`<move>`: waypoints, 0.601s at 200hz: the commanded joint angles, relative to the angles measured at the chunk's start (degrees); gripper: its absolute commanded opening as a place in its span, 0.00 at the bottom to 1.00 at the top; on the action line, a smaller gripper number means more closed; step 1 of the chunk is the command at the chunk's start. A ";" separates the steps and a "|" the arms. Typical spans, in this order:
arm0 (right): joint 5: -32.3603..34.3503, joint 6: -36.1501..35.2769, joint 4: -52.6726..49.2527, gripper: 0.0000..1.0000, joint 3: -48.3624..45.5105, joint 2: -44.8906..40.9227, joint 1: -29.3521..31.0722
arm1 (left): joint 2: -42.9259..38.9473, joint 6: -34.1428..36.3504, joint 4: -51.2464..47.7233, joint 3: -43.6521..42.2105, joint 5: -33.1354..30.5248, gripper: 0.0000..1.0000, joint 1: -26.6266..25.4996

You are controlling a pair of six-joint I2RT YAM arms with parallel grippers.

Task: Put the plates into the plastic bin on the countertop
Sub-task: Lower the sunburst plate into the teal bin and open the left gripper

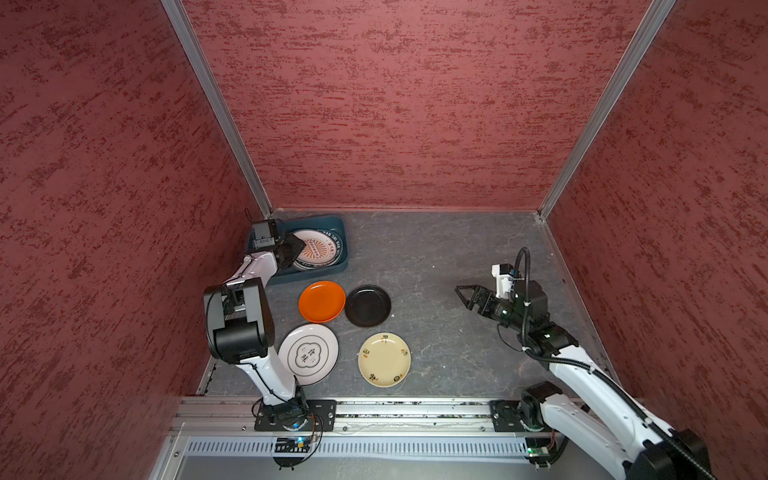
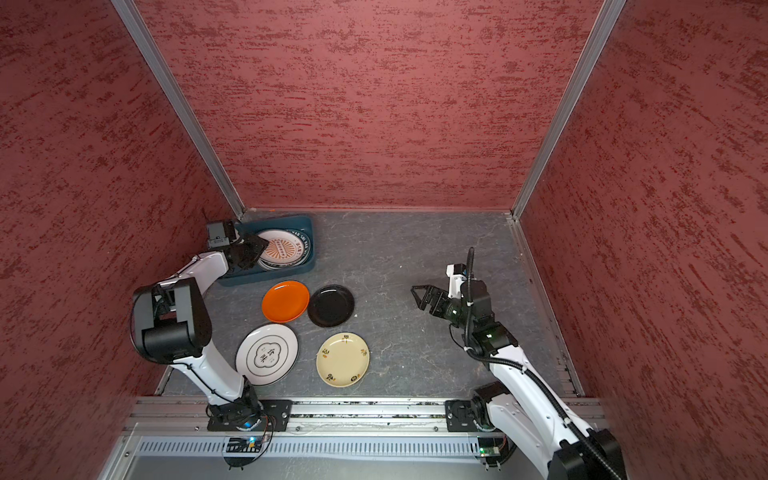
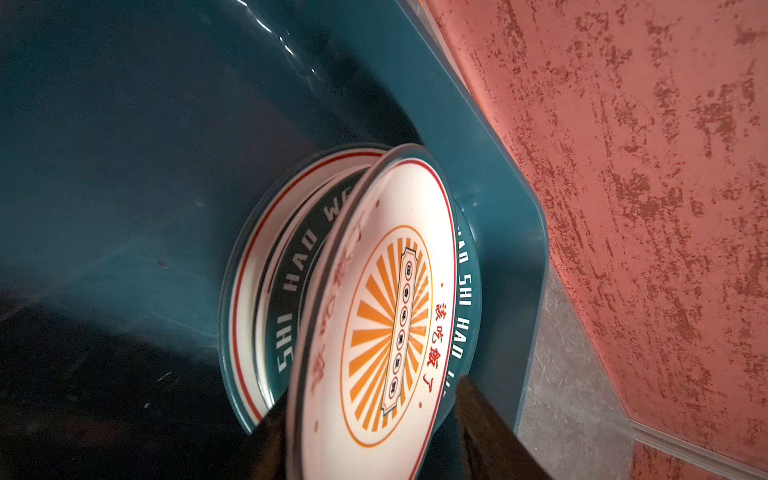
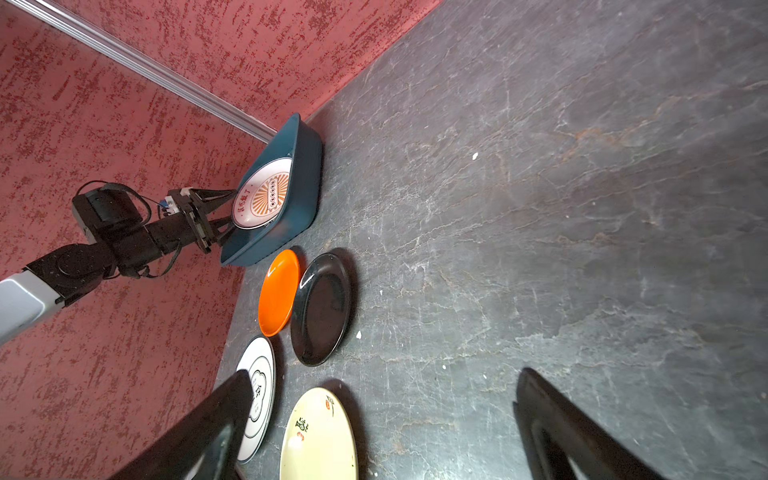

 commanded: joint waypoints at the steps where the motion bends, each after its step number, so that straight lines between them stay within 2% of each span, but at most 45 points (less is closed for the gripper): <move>1: 1.25 0.32 -0.61 0.99 1.81 -0.55 0.13 | 0.41 2.11 -1.74 1.91 -1.31 0.63 -0.82; 29: 1.89 0.61 -1.32 0.99 1.12 -1.42 0.12 | 0.58 3.06 -3.60 3.26 -3.91 0.71 -2.12; 55: 2.54 0.71 -2.42 0.99 1.05 -2.08 0.13 | 1.43 4.38 -5.93 5.34 -7.37 0.83 -3.86; 85: 3.08 0.45 -3.52 0.99 0.78 -2.97 0.04 | 3.26 5.39 -8.55 8.48 -8.34 0.91 -5.15; 103: 3.48 0.38 -4.04 0.99 0.45 -3.45 -0.03 | 3.77 5.79 -10.09 9.84 -10.29 1.00 -5.89; 120: 3.73 0.29 -4.48 0.99 0.23 -3.97 -0.04 | 4.06 5.85 -10.79 10.50 -11.48 0.99 -6.35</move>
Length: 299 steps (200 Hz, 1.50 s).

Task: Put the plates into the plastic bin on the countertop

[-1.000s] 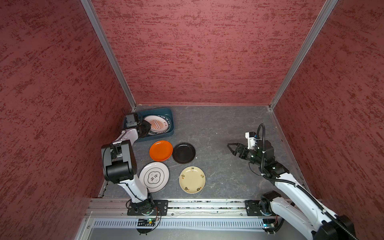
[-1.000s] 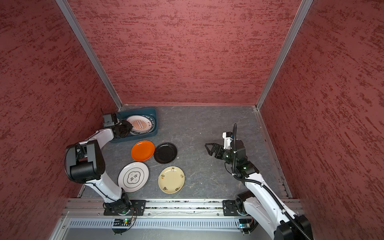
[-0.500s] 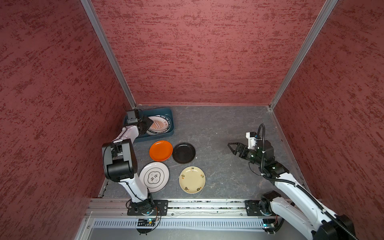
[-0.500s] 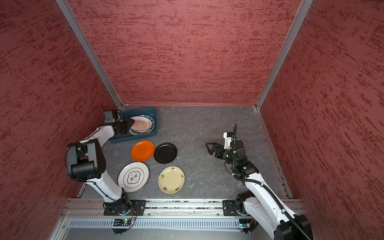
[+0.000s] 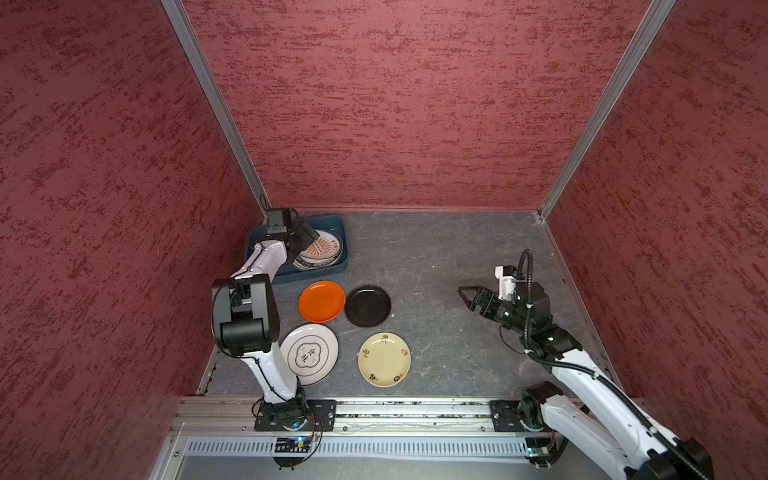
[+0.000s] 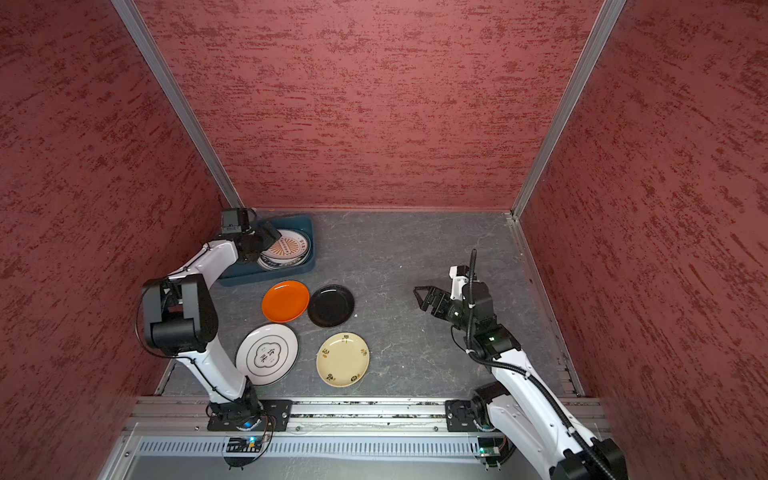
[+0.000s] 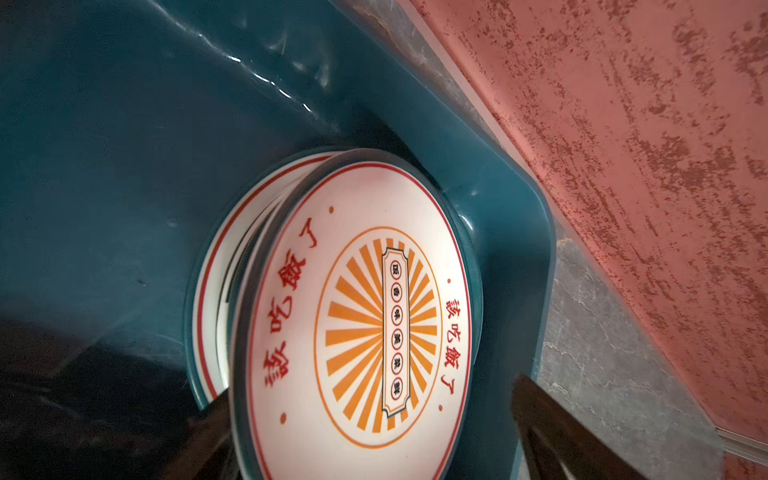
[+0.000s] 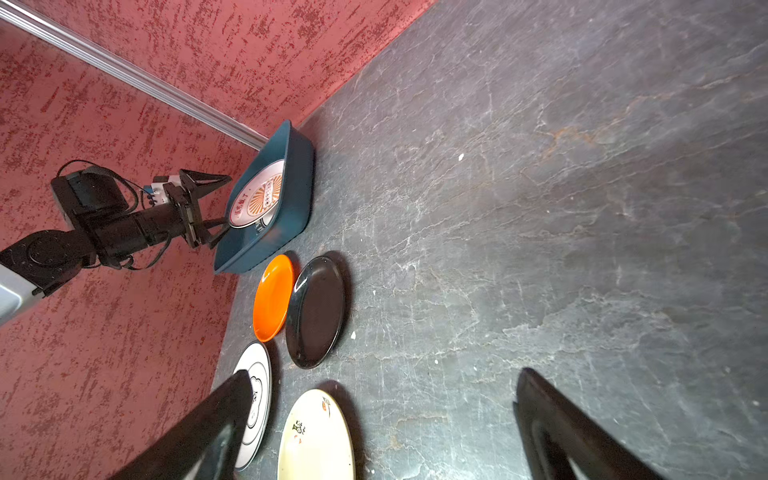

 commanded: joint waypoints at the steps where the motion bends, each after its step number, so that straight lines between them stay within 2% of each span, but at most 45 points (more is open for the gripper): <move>1: 1.59 -0.34 -1.27 0.99 0.20 -1.18 -0.05 | 0.85 1.59 -2.09 1.63 -2.92 0.99 -0.74; 78: 1.80 -1.15 -2.15 0.99 0.07 -1.02 -0.31 | 1.97 2.76 -7.00 4.66 -6.29 0.99 -1.97; 128: 1.07 -1.82 -2.76 0.99 -0.20 -0.99 -0.64 | 1.88 4.82 -10.12 6.81 -11.24 0.99 -3.57; 158: 0.32 -1.93 -2.93 0.99 -0.21 -1.23 -0.84 | -0.69 3.83 -9.71 5.42 -11.48 0.99 -3.61; 211: -2.72 -4.21 -3.82 0.99 1.09 -2.36 -1.03 | -15.12 3.09 -14.39 -4.87 -12.97 0.99 -4.56; 272: -5.88 -7.51 -6.90 0.99 4.74 -0.95 -1.11 | -41.81 -1.08 -23.17 -23.51 -17.09 1.00 -4.63; 299: -6.33 -9.04 -9.58 0.99 7.84 -0.49 -1.18 | -45.97 -2.69 -26.80 -28.04 -17.62 0.99 -3.21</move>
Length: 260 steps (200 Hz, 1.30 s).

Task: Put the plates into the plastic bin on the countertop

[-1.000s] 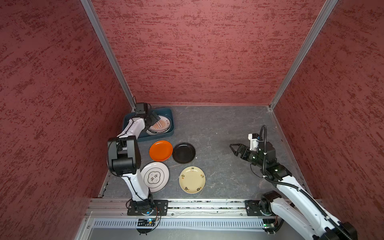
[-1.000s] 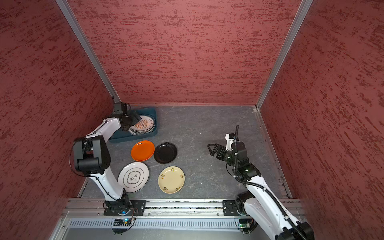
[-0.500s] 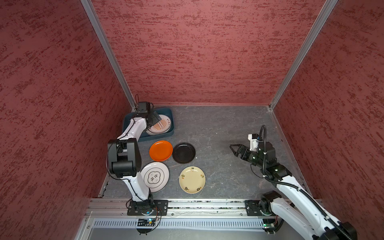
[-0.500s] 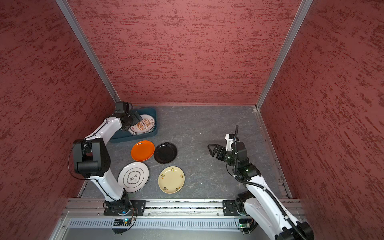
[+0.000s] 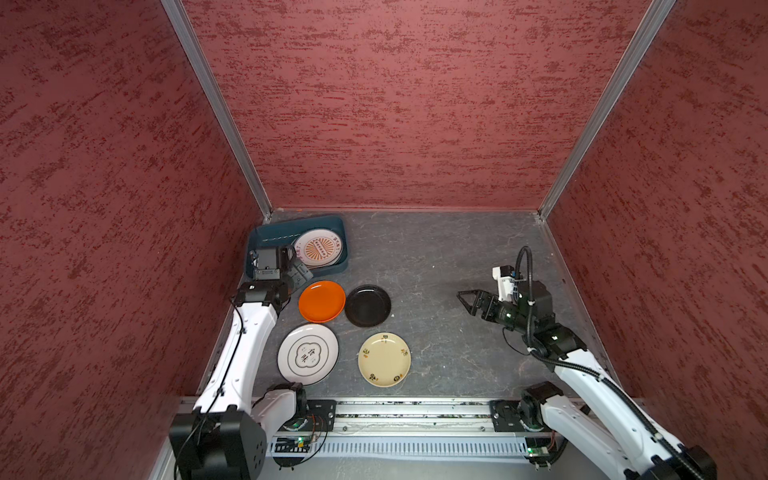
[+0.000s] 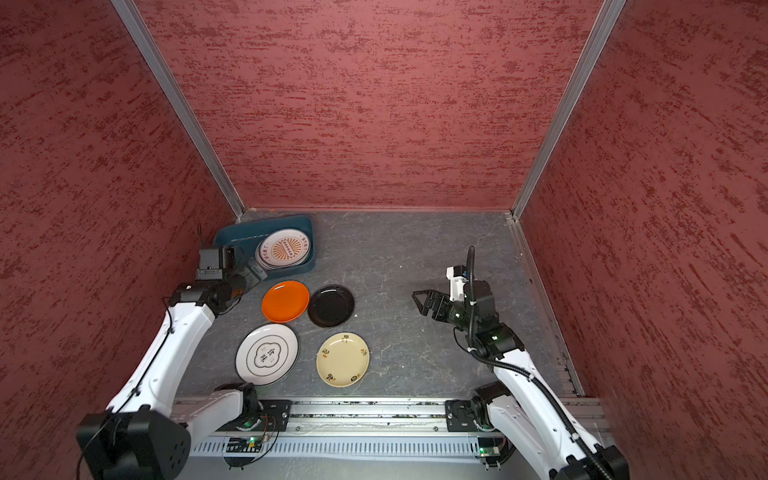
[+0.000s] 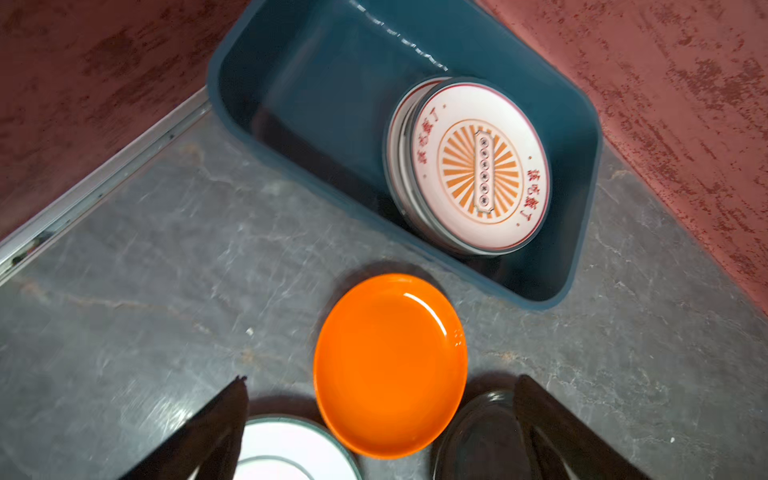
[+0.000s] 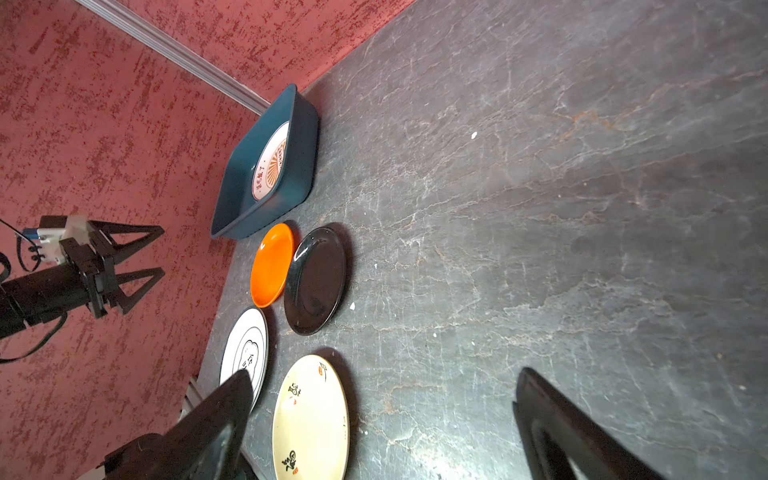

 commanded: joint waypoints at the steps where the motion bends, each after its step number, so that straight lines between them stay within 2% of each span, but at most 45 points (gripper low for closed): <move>1: -1.74 -2.99 -2.39 0.99 3.78 -0.12 -0.31 | -1.34 -2.38 -5.30 -3.00 -1.70 0.99 1.33; 32: -2.98 -3.06 -2.17 0.99 6.02 1.12 -0.32 | -2.28 -6.11 -9.76 -7.16 -0.43 0.99 2.38; 61: -3.91 -3.68 -3.44 0.99 8.54 3.01 -0.31 | -4.75 -8.70 -9.07 -13.88 0.07 0.99 2.68; 107: -2.55 -4.91 -5.40 0.99 10.63 2.80 -0.40 | 0.01 -11.64 -4.38 -19.27 2.18 0.99 2.73; 139: -1.86 -5.36 -6.57 0.99 12.38 4.18 -0.49 | 1.48 -12.14 2.54 -23.99 7.96 1.00 2.31; 154: -1.89 -5.11 -6.80 0.99 12.80 4.71 -0.49 | 2.66 -12.20 3.63 -24.93 9.97 1.00 0.07; 172: -1.93 -4.60 -6.58 0.99 12.82 4.87 -0.49 | 3.60 -13.31 4.35 -25.94 9.06 0.97 -2.99; 180: -1.96 -4.38 -6.44 0.99 12.83 4.92 -0.50 | 3.09 -13.72 3.66 -25.69 8.21 1.00 -4.00; 197: -2.39 -3.95 -5.95 0.99 12.90 5.22 -0.57 | 0.75 -14.42 3.01 -25.81 6.50 1.00 -6.04; 260: -3.10 -2.64 -5.04 0.99 12.90 6.41 -0.58 | -3.77 -17.58 7.82 -30.37 9.53 0.99 -9.64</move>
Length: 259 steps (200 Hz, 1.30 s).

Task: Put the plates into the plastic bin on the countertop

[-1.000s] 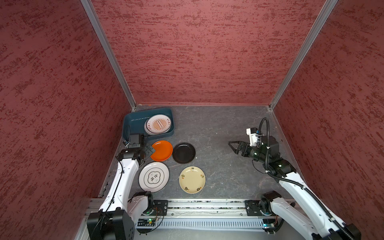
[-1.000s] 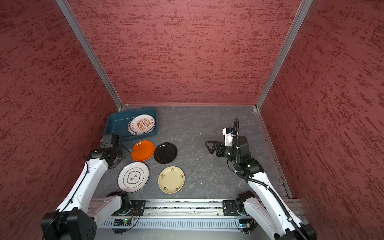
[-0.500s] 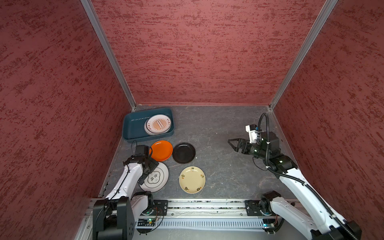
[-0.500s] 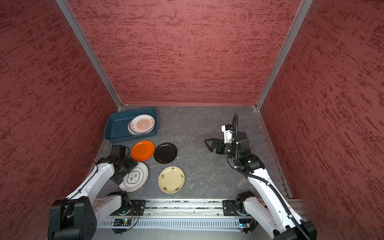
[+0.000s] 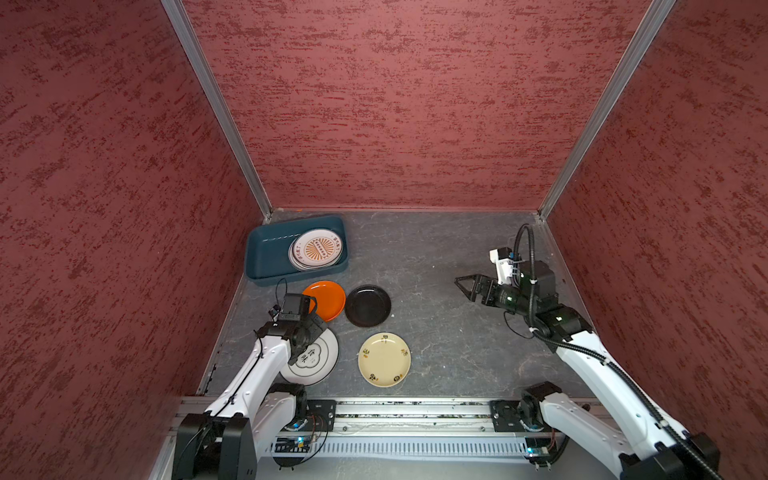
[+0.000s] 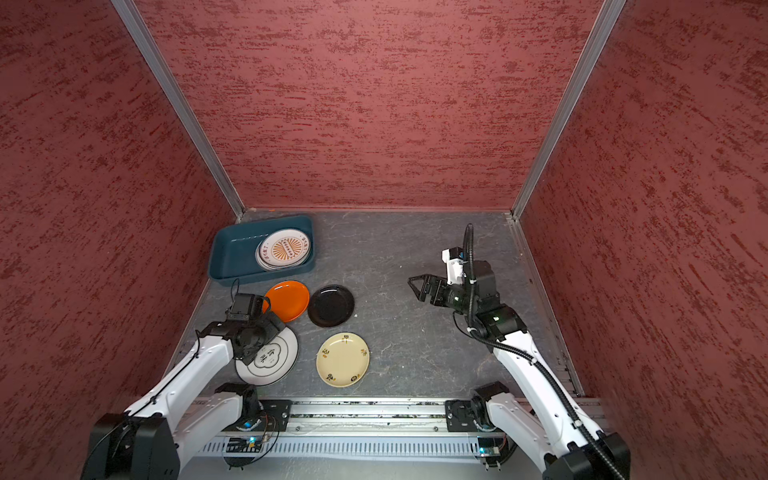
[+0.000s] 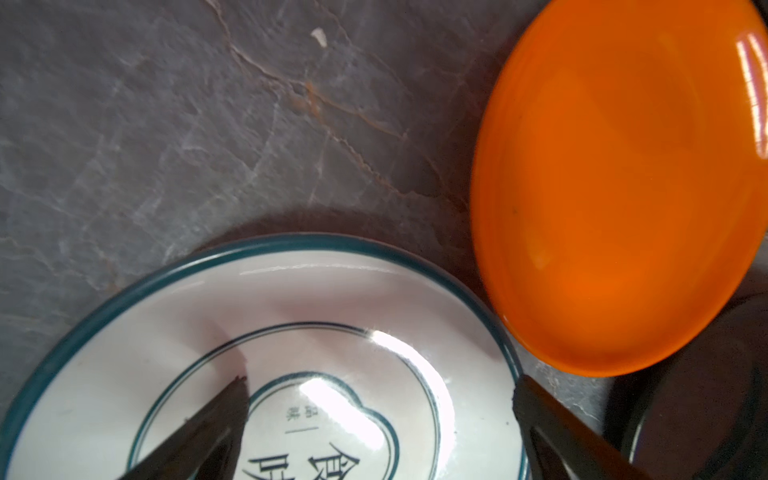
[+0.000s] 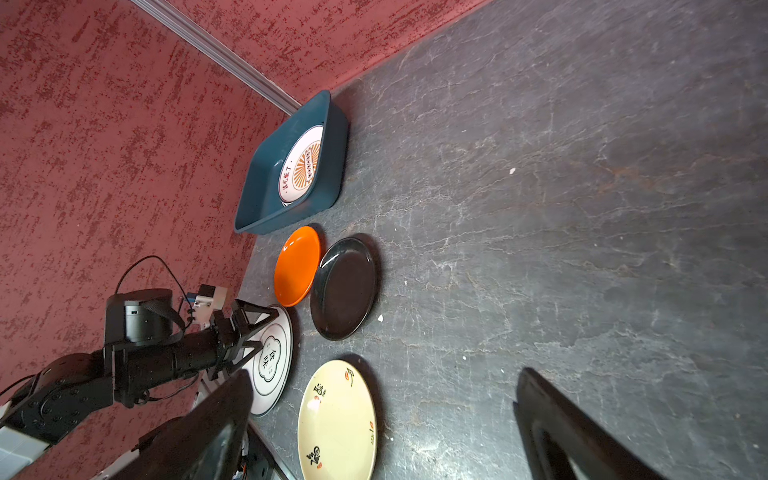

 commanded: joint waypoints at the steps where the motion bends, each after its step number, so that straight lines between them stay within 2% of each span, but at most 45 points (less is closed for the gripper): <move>1: -0.47 0.31 0.77 0.99 1.64 -0.02 -0.23 | 0.66 -3.15 2.48 -3.29 4.77 0.99 -2.02; 70: -0.28 0.40 0.74 0.99 1.80 0.53 -0.32 | 3.30 -6.15 9.48 -4.17 6.24 0.96 -9.18; 92: -0.15 0.31 0.78 0.99 1.88 0.60 -0.40 | 4.37 -5.49 16.16 -6.13 9.95 0.96 -10.99; 124: -0.09 0.38 0.93 0.99 1.74 1.05 -0.55 | 6.67 -8.22 20.79 -7.58 9.78 0.96 -14.28; 202: 0.17 0.22 0.54 0.99 1.51 1.30 -0.89 | 12.16 -10.14 23.90 -4.94 8.54 0.95 -21.09; 259: 0.40 0.39 0.70 0.99 1.34 1.50 -1.18 | 12.12 -7.21 23.74 -2.02 9.64 0.96 -21.37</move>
